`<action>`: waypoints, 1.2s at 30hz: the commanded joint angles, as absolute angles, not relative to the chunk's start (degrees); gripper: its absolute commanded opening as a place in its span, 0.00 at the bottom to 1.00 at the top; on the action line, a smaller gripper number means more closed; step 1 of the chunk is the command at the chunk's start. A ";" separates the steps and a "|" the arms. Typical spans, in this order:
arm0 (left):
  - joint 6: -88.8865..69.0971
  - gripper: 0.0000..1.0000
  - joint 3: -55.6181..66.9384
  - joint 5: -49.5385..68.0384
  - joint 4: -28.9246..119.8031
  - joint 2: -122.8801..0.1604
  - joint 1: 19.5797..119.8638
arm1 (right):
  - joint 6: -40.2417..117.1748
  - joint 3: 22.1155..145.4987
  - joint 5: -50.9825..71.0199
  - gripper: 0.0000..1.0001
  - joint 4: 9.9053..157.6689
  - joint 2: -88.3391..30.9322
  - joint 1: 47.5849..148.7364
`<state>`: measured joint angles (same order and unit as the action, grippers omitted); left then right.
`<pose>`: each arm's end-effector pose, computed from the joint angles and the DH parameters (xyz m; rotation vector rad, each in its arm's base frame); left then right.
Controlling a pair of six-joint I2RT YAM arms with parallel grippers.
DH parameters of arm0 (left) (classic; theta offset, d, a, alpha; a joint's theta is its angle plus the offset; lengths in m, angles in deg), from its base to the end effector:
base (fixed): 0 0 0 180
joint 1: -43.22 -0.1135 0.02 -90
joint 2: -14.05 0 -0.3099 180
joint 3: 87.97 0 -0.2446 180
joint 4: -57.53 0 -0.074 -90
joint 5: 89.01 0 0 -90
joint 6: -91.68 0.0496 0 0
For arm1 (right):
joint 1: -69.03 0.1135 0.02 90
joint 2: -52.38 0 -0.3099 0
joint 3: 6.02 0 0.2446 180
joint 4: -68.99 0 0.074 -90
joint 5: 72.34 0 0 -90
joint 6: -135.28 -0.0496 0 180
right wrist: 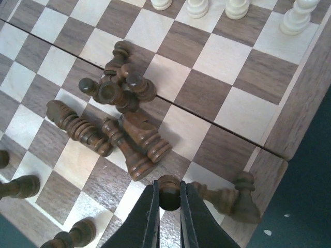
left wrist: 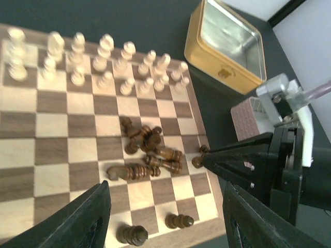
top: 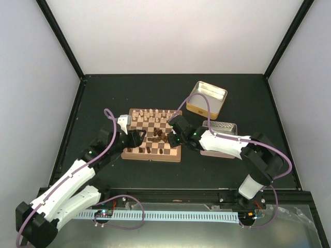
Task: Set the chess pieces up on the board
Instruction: Pick up the chess piece from the chessboard, then place the chess piece on the chessboard.
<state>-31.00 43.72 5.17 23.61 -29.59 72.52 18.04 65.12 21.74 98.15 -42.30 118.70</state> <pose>0.1266 -0.0752 0.2870 -0.0176 2.1644 -0.7208 0.2256 0.2602 0.2265 -0.4659 2.5074 0.4641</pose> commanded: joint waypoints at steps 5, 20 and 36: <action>-35.49 0.61 43.29 13.25 27.20 -34.08 72.14 | 16.62 62.97 17.44 0.07 91.69 -37.86 118.47; -33.18 0.62 43.20 5.38 24.86 -29.51 71.69 | 16.03 62.16 32.33 0.08 101.85 -37.32 127.46; -32.70 0.62 43.38 4.75 23.83 -29.21 71.43 | 12.49 62.40 38.32 0.09 104.83 -42.07 130.26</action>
<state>-33.43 44.09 5.66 24.35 -29.81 71.78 15.04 61.82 33.25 103.38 -40.57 130.03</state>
